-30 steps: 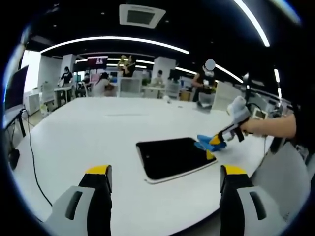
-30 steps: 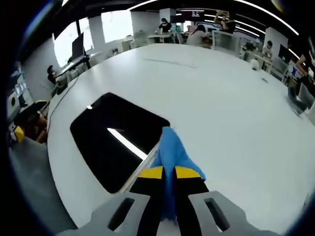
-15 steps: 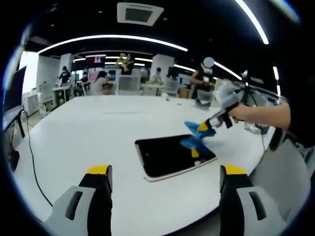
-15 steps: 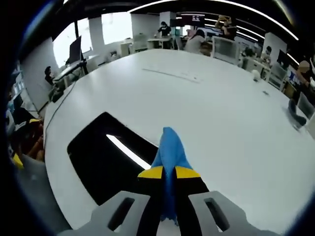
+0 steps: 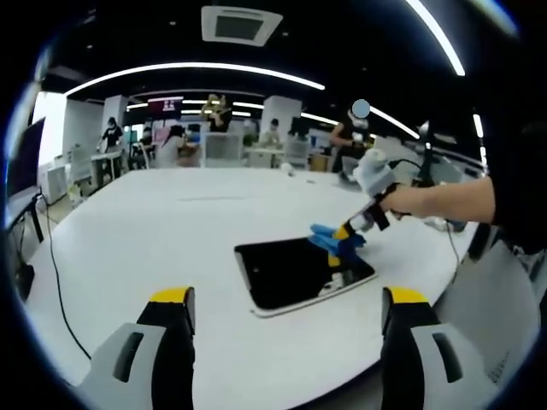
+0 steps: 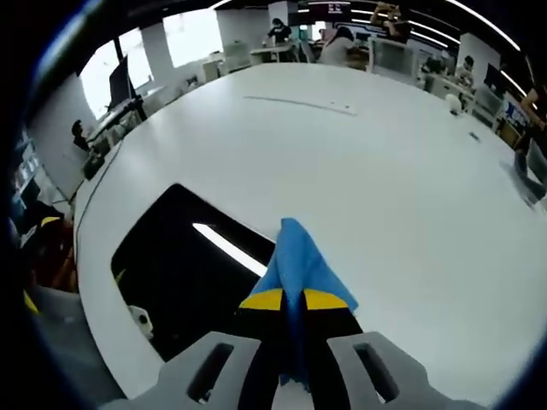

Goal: Wipe the mirror surface with the cleaning cloth until all visible marks leave the cleaned area.

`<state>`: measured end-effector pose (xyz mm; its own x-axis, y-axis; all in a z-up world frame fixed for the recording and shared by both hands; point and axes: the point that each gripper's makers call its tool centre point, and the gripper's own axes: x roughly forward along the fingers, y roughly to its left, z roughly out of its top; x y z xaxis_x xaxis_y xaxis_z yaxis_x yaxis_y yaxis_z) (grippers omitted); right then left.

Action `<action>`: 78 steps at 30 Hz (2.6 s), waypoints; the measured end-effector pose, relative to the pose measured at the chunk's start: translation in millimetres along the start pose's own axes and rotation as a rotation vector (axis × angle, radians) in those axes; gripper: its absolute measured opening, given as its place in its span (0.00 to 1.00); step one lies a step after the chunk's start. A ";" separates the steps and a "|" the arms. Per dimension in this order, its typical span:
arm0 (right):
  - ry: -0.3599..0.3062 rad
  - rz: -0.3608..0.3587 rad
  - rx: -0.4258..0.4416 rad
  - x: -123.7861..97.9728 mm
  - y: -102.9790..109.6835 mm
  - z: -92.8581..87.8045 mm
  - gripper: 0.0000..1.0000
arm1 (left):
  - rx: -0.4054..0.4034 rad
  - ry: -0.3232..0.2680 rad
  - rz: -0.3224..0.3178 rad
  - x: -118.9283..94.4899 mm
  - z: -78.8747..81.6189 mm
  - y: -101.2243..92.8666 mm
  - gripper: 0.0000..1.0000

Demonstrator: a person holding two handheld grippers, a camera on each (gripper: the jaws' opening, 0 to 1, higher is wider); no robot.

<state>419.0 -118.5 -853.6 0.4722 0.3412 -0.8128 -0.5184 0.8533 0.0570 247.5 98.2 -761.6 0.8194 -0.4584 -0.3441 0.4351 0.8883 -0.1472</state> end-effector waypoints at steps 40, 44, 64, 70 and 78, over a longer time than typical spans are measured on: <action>0.003 -0.054 -0.051 34.9 53.9 37.7 0.01 | 0.009 -0.005 0.016 1.3 0.1 5.4 0.92; 0.005 -0.043 -0.063 38.2 63.3 40.9 0.01 | 0.006 0.003 0.019 1.3 -1.8 6.3 0.90; 0.016 0.016 -0.118 56.4 108.8 60.3 0.01 | 0.014 0.000 0.016 0.3 -1.6 5.0 0.90; 0.007 0.034 -0.129 62.9 125.1 67.8 0.02 | 0.019 0.003 0.009 0.4 -2.3 3.7 0.89; 0.002 0.066 -0.146 70.0 143.8 75.0 0.01 | 0.017 -0.001 0.010 -2.3 -1.5 2.5 0.89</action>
<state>430.9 57.6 -858.8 0.4322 0.3935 -0.8114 -0.6466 0.7624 0.0253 246.2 101.5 -762.6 0.8241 -0.4492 -0.3450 0.4329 0.8923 -0.1276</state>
